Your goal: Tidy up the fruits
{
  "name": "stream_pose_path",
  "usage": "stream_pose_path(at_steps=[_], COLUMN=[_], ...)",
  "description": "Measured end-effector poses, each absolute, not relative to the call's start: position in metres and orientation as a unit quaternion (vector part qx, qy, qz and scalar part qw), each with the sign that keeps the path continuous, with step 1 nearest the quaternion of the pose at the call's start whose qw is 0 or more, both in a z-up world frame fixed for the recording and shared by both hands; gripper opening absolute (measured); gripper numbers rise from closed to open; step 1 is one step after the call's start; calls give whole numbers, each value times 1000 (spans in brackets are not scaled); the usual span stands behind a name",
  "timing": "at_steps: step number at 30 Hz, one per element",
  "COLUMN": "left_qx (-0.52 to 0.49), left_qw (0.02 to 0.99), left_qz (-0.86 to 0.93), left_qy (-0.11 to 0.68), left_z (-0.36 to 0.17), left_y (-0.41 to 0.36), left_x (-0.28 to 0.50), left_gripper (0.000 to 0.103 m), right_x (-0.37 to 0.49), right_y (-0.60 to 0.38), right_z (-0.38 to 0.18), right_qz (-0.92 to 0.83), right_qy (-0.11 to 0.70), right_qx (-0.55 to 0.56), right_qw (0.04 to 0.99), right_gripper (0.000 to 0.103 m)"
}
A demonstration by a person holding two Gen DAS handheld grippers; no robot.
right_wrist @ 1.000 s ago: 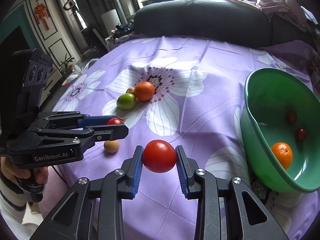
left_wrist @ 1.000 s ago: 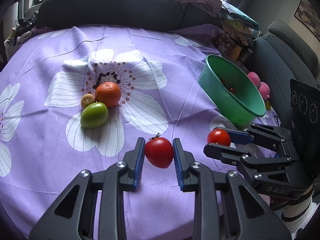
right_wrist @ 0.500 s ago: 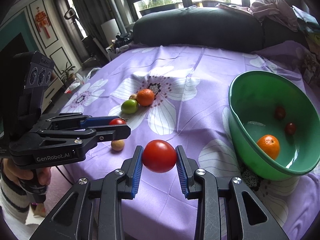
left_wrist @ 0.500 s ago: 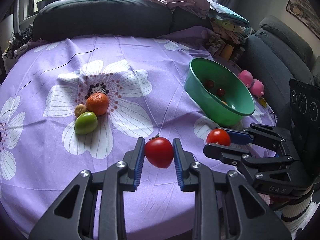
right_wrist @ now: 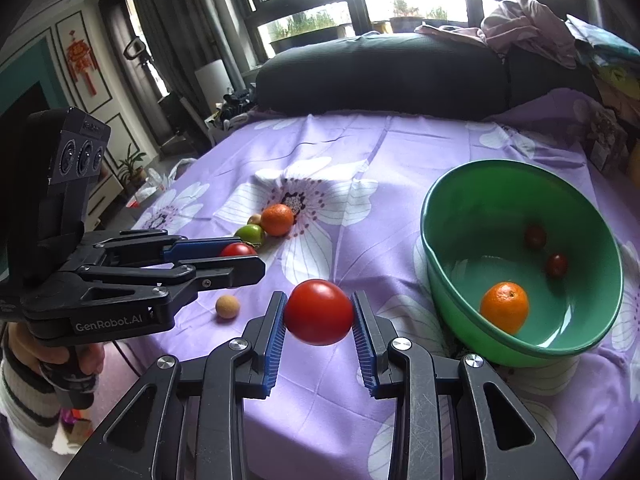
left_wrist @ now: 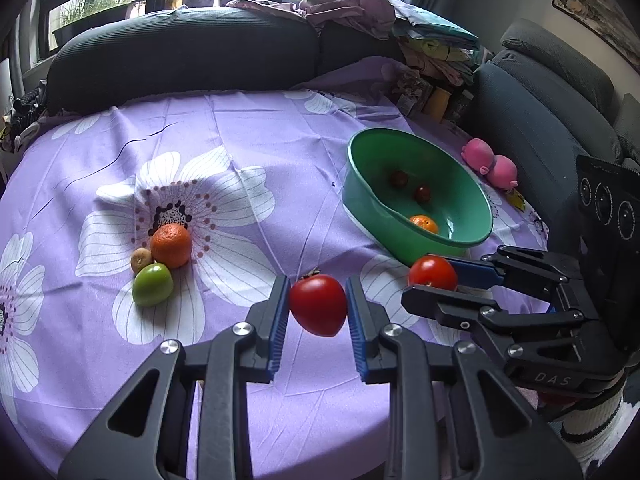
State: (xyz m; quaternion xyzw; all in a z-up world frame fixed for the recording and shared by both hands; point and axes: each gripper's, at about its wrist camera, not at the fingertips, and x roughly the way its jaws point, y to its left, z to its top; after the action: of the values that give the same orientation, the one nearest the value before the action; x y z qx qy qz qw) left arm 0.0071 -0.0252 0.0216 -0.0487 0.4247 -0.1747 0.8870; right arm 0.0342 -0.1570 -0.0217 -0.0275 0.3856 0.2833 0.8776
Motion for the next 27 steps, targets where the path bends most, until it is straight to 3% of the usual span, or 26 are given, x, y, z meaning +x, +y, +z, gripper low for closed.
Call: stream_pose_path(at_steps=[27], left_qx=[1], left_qw=[880], left_qz=[-240], left_qy=[410], left_z=[32], left_y=[-108], left_x=[73], left_gripper=[28], right_x=[67], right_y=[-234], right_z=[-9], right_qz=[198], right_qy=[358], right_qx=[15], right_qw=[912], right_gripper=[34])
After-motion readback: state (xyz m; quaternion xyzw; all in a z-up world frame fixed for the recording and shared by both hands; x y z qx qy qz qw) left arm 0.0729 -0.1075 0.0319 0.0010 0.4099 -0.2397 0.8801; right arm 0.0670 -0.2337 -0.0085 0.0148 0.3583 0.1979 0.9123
